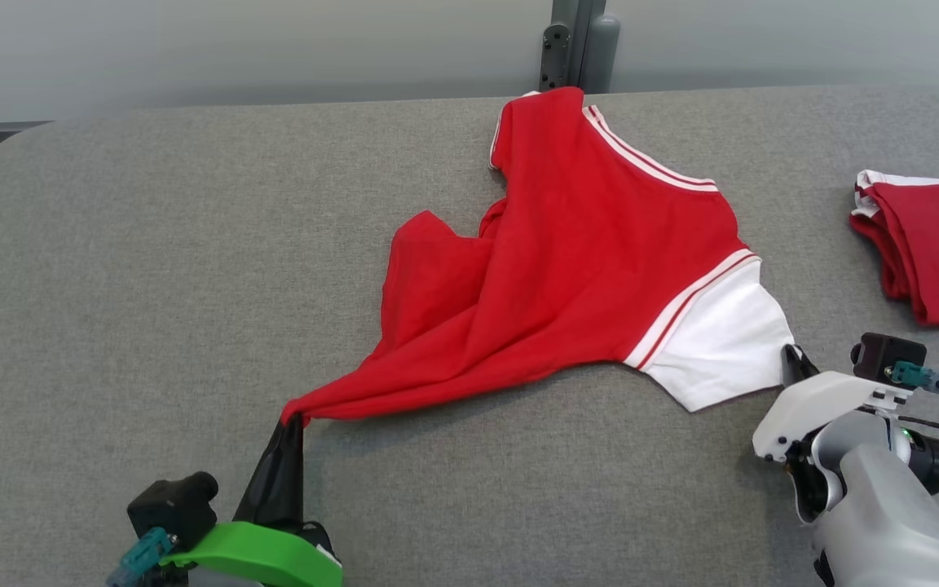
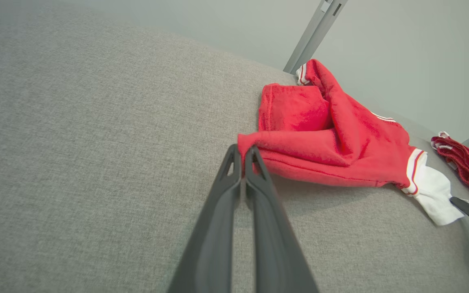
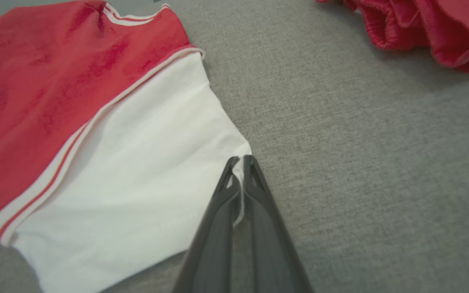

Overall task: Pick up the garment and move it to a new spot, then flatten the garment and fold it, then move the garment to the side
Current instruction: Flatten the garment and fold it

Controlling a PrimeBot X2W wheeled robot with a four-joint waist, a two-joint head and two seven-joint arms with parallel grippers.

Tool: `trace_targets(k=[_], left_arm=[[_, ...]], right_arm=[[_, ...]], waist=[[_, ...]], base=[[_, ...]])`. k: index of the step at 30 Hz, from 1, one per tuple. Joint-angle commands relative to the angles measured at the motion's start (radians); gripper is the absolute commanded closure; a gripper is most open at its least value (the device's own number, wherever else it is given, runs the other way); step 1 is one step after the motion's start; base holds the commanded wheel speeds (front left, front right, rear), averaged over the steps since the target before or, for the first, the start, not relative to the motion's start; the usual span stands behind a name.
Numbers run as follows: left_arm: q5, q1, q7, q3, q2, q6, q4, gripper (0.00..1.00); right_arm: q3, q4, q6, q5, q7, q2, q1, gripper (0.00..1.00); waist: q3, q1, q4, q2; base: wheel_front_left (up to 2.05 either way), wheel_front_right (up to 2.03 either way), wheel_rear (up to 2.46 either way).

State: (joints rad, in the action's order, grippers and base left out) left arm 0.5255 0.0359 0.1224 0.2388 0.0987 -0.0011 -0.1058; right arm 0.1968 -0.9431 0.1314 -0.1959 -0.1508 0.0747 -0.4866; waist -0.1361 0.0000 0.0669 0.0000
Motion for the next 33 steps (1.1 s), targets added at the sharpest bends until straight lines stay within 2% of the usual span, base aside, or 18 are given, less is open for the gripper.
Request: trace_targets(k=[1,6,11,14,21,33], left_arm=[[0.026,-0.025,0.005,-0.009,-0.005,-0.01,0.007,1.0],[0.097,-0.057,0.006,-0.039,-0.012,-0.037,0.054,1.0],[0.19,-0.098,-0.016,-0.086,-0.016,-0.053,0.153,1.0],[0.238,-0.129,-0.041,-0.112,-0.008,-0.058,0.237,1.0],[0.321,-0.207,-0.117,-0.157,0.012,-0.034,0.451,1.0],[0.345,-0.378,-0.307,-0.188,0.105,0.054,0.785,1.0]], right_arm=[[-0.017,0.01,-0.001,-0.054,-0.011,-0.003,-0.02,1.0],[-0.133,0.163,-0.001,-0.297,0.013,-0.005,-0.021,1.0],[-0.22,0.447,-0.001,-0.545,0.064,0.051,0.025,1.0],[-0.227,0.619,-0.001,-0.652,0.09,0.093,0.054,1.0],[-0.187,0.938,-0.001,-0.755,0.148,0.134,0.102,1.0],[0.0,1.392,-0.001,-0.863,0.294,0.063,0.105,1.0]], waist=[[0.005,0.0,-0.007,0.0],[0.025,0.0,-0.039,0.0],[0.048,0.0,-0.076,0.0],[0.059,0.0,-0.092,0.0],[0.082,0.0,-0.12,0.0],[0.048,0.0,-0.15,0.0]], base=[[0.0,0.0,0.0],[0.0,0.0,0.0],[0.0,0.0,0.0],[0.0,0.0,0.0],[0.0,0.0,0.0],[0.0,0.0,0.0]])
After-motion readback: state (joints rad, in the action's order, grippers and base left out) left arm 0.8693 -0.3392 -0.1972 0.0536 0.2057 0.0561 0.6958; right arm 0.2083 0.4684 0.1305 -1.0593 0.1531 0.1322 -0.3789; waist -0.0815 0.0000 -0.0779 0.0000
